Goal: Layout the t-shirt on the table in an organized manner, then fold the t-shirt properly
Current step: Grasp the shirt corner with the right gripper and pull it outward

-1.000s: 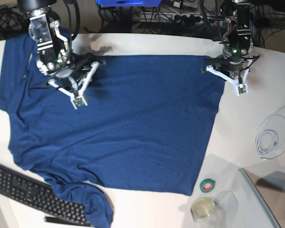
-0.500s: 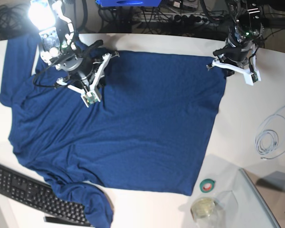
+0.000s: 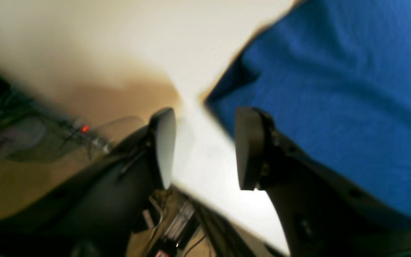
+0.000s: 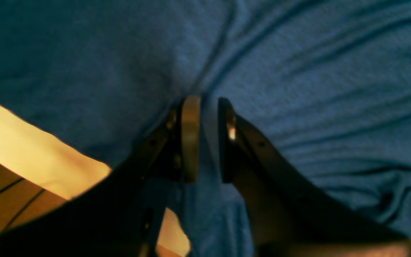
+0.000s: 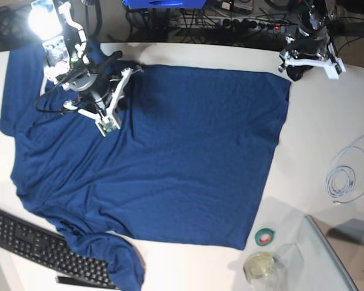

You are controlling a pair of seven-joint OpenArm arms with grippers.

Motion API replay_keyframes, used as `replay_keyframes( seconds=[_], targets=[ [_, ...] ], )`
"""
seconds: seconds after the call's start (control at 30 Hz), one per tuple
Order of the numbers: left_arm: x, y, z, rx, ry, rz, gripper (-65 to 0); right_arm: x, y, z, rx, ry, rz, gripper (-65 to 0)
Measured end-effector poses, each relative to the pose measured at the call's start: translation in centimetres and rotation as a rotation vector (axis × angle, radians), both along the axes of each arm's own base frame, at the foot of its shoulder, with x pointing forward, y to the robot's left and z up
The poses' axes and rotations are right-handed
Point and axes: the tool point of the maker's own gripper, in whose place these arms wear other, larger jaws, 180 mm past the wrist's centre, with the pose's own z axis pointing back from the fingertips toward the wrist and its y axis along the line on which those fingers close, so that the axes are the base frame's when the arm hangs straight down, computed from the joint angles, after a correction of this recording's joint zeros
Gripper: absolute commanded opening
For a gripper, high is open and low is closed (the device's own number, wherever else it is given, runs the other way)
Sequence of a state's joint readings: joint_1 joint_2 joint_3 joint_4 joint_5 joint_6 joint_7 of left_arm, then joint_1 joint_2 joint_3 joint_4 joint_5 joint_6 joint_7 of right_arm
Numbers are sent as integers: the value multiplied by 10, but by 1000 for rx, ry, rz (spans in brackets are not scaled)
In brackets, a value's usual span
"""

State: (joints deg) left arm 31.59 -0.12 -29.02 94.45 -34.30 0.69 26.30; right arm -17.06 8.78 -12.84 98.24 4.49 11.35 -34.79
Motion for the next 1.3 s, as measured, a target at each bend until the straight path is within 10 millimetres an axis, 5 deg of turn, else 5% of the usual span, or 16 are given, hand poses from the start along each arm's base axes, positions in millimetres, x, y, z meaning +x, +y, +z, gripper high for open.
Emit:
replay_keyframes(
  seconds=[0.23, 0.67, 0.83, 0.93, 1.1, 1.2, 1.3],
  targets=[
    [14, -11, -19, -57, -18, -38, -263, 1, 1, 1, 6, -2, 0, -561],
    [31, -20, -35, -82, -44, -49, -276, 0, -1, 0, -2, -2, 1, -561],
    [28, -24, -39, -99, -28, -53, -517, 0, -1, 0, -3, -2, 1, -561],
    [26, -23, -40, -102, -24, -47, -551, 1, -3, 0, 0, -2, -9, -561],
    [25, -24, -40, -102, -21, -49, -574, 16, -46, 5, -14, -25, -159, -560],
    [24, -25, -41, -105, -16, -51, -650, 23, -94, 12, 74, -42, -440, -552],
    [25, -25, -41, -106, -16, -53, -650, 12, -141, 13, 82, -41, -597, -438]
  ],
)
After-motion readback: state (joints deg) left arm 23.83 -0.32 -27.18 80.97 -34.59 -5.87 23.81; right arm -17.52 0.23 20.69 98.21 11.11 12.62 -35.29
